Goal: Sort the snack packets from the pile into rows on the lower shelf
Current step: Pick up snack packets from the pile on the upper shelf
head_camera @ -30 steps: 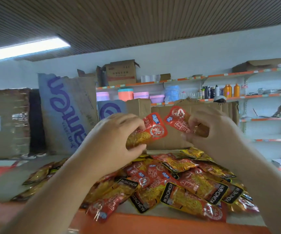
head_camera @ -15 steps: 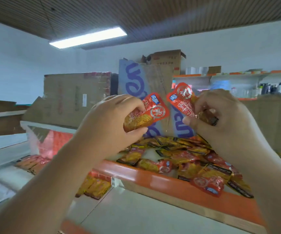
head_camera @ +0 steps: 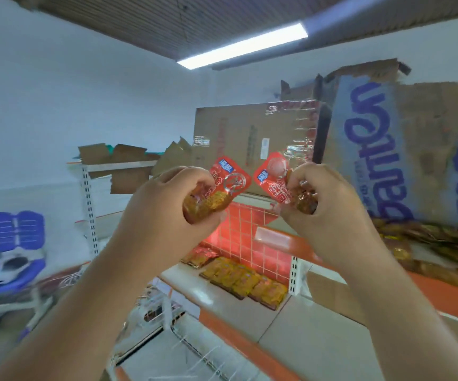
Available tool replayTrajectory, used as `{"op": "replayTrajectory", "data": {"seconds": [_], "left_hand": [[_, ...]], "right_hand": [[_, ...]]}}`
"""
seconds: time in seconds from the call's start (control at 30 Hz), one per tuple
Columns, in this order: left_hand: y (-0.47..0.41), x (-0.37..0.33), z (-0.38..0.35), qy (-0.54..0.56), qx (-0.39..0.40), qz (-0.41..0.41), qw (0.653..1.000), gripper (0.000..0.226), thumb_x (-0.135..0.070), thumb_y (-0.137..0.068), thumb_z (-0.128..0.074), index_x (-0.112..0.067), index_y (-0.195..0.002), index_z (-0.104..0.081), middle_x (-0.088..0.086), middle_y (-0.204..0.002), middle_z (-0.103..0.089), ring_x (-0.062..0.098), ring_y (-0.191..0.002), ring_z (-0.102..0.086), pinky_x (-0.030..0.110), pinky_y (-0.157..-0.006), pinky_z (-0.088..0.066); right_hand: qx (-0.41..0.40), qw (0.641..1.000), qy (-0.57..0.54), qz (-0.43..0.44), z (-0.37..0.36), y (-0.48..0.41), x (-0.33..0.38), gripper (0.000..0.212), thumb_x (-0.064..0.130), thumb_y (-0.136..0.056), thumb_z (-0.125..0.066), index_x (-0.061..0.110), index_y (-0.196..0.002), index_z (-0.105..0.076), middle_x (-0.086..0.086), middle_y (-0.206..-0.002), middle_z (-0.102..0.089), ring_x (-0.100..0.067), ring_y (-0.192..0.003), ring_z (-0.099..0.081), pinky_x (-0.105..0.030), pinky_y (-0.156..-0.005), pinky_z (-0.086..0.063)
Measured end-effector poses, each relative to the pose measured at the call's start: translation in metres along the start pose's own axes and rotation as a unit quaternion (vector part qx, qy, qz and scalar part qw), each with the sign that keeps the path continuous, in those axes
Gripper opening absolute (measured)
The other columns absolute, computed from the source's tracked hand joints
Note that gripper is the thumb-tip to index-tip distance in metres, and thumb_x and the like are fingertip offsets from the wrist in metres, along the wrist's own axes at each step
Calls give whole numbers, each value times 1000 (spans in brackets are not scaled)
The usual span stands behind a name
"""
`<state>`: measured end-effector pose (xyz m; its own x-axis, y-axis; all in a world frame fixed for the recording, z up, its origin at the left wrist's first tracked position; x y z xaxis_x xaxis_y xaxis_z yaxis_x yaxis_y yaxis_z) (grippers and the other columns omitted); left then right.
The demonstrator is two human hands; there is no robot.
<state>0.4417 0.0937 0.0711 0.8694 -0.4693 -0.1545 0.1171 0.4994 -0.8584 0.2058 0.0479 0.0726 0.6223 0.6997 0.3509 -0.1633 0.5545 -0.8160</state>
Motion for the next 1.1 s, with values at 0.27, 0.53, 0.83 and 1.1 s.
{"op": "replayTrajectory", "data": {"seconds": [0.27,0.53,0.83,1.1], "left_hand": [[23,105,10,-55,42,87,994,47,-63,-76,-78,-48,-114,-55,-37,-103,-56,-20,-98,-52,3,-73,-34],[13,212,-22,-112,54,128,984,53,-77,-72,-66,-51,-116,-51,-45,-96,-47,-22,-91,-50,12,-69,-39],[-43,349,-89,-130,68,158,976,68,-96,-65,-45,-56,-121,-45,-47,-96,-42,-17,-86,-52,8,-63,-38],[-55,452,-145,-119,100,185,970,56,-78,-74,-62,-47,-120,-54,-37,-95,-50,-17,-89,-53,7,-64,-37]], "right_hand": [[51,994,-92,0,-126,-20,15,36,37,-75,-86,36,-82,-51,16,-95,-55,-5,-88,-55,-13,-72,-44],[70,981,-180,-27,-268,-59,-12,34,37,-74,-85,34,-79,-52,14,-94,-56,-4,-87,-54,-20,-73,-46],[95,966,-225,-84,-414,-145,-86,34,25,-76,-86,34,-78,-53,18,-96,-55,2,-88,-54,-20,-68,-40],[131,957,-222,-136,-517,-180,-129,34,37,-74,-89,34,-81,-56,15,-101,-59,-7,-91,-59,-31,-71,-49]]}}
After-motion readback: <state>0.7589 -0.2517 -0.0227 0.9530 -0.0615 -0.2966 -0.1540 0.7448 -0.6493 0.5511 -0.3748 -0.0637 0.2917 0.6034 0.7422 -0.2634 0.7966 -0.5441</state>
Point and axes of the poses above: each hand's wrist, its own y-axis away from the middle knuckle, its own z-axis out of the back of the hand, x = y × z, the point moved 7 cm from there along -y, towards the middle knuckle
